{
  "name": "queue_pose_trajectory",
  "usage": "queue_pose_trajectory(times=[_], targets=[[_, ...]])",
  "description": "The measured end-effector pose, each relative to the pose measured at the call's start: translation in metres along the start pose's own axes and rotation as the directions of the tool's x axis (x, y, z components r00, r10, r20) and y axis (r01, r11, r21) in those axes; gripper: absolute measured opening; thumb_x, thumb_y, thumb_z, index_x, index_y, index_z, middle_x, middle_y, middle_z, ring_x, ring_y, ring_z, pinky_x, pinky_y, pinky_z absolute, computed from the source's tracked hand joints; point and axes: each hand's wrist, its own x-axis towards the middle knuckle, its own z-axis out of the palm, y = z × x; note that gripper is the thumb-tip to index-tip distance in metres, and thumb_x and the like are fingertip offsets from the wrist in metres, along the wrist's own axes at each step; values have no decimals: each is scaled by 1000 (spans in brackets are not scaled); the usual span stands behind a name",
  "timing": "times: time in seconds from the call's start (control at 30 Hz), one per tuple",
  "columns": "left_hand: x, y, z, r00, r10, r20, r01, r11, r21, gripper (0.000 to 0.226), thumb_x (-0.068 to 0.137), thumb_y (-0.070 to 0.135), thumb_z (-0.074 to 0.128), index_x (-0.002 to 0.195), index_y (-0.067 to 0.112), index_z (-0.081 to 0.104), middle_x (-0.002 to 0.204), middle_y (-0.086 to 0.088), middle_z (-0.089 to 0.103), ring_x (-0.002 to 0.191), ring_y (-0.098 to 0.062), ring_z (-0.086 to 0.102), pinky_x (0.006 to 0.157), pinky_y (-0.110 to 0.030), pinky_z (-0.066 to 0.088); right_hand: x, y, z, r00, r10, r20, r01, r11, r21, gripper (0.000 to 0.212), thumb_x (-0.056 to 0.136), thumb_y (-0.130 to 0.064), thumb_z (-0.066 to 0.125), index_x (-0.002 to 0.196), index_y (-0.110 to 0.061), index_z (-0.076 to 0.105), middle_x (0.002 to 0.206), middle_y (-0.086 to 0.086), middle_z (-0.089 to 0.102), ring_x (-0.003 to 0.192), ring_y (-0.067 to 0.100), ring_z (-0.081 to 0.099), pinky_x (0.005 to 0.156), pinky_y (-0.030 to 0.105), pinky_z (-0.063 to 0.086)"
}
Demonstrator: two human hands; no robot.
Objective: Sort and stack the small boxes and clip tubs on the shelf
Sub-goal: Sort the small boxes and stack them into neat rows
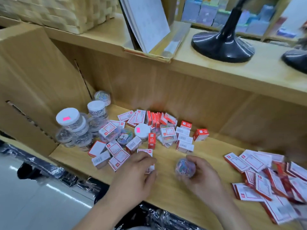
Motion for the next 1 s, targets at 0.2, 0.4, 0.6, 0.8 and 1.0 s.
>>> queue_pose_trajectory(times=[0.2, 0.4, 0.6, 0.8, 1.0], targets=[[13, 14, 1, 997, 30, 67, -24, 995, -97, 23, 91, 42, 60, 111, 33, 68, 109, 22, 59, 97, -1, 59, 81, -32, 53, 3, -18, -6, 997, 29, -74, -29, 1000, 0, 53, 61, -17, 90, 100, -42, 63, 100, -13, 72, 87, -4, 67, 80, 16, 54], [12, -15, -47, 976, -86, -201, 55, 986, -156, 21, 92, 25, 68, 111, 33, 67, 102, 20, 62, 89, 0, 63, 76, -22, 51, 30, -101, 3, 984, -166, 59, 155, 974, 163, 54, 67, 4, 85, 103, -30, 64, 90, -15, 72, 79, -6, 64, 69, 8, 51], [-8, -64, -91, 909, -264, -324, 215, 960, -181, 27, 89, 14, 73, 108, 34, 70, 97, 24, 63, 82, 1, 61, 70, -8, 41, 81, -175, 70, 933, -292, 209, 268, 954, 135, 45, 77, -18, 84, 109, -39, 59, 91, -26, 68, 75, -10, 66, 69, 9, 50], [-14, -92, -106, 874, -338, -350, 279, 938, -208, 22, 90, 21, 71, 105, 37, 67, 94, 20, 61, 81, -2, 62, 67, -17, 45, 99, -197, 138, 912, -297, 283, 331, 940, -81, 50, 81, -32, 77, 126, -33, 55, 110, -19, 62, 105, 5, 61, 90, 25, 48], [-9, -104, -114, 876, -282, -392, 245, 959, -143, 20, 89, 26, 68, 108, 33, 66, 100, 21, 62, 85, 0, 59, 67, -18, 45, 104, -194, 150, 900, -351, 260, 383, 920, -83, 55, 77, -39, 80, 127, -38, 56, 108, -25, 56, 103, 0, 57, 85, 22, 47]])
